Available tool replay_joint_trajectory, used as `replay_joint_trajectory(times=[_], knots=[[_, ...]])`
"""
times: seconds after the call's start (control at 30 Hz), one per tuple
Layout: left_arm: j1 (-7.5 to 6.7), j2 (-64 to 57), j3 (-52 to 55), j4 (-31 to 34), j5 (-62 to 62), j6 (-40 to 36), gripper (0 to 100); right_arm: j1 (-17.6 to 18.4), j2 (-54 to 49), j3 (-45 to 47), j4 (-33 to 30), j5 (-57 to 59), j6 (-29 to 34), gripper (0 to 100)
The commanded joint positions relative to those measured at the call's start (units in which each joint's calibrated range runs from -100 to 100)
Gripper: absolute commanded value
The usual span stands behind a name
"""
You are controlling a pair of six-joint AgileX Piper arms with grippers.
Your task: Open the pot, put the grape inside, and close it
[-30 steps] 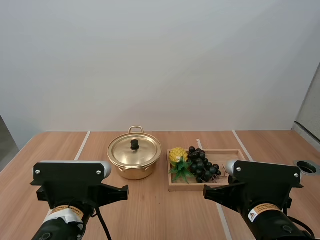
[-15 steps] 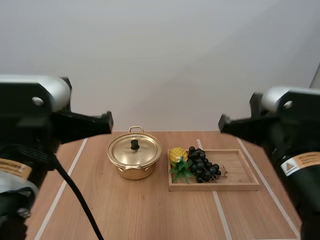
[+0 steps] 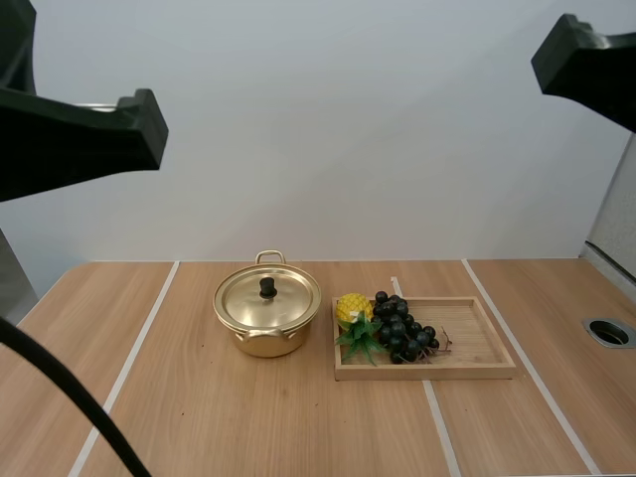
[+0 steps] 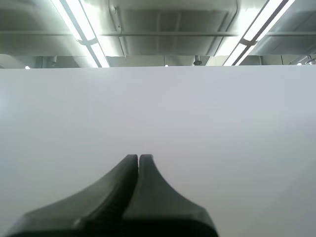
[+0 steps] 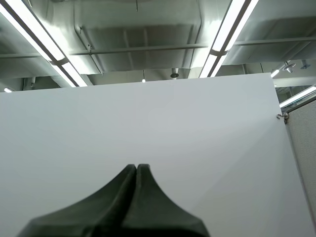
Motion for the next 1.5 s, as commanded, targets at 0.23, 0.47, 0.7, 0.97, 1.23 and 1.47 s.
replay_joint_trajectory(times=[0.23, 0.47, 0.7, 0.97, 1.23, 1.47], knots=[[1.92, 0.0, -0.3, -0.8, 5.1, -1.3, 100, 0.0, 0.0, -0.5, -1.6, 5.9, -0.2, 100], [2.0, 0.0, -0.3, -0.8, 4.4, -1.4, 100, 0.0, 0.0, -0.5, -1.6, 5.9, -0.2, 100], [2.08, 0.0, -1.5, -0.8, 9.5, 3.3, 100, 0.0, 0.0, -0.5, -2.5, 6.2, -0.2, 100], [2.08, 16.6, -12.5, -0.8, 26.4, 6.0, 100, 0.0, 11.8, -7.3, -2.4, 26.9, -2.2, 100], [2.08, 36.0, -31.1, -0.9, 45.4, 10.6, 100, 0.0, 29.8, -24.1, -2.0, 46.3, -10.4, 100], [2.08, 51.5, -45.8, -4.8, 66.8, 18.4, 100, 0.0, 42.7, -36.6, 1.0, 63.1, -16.9, 100]])
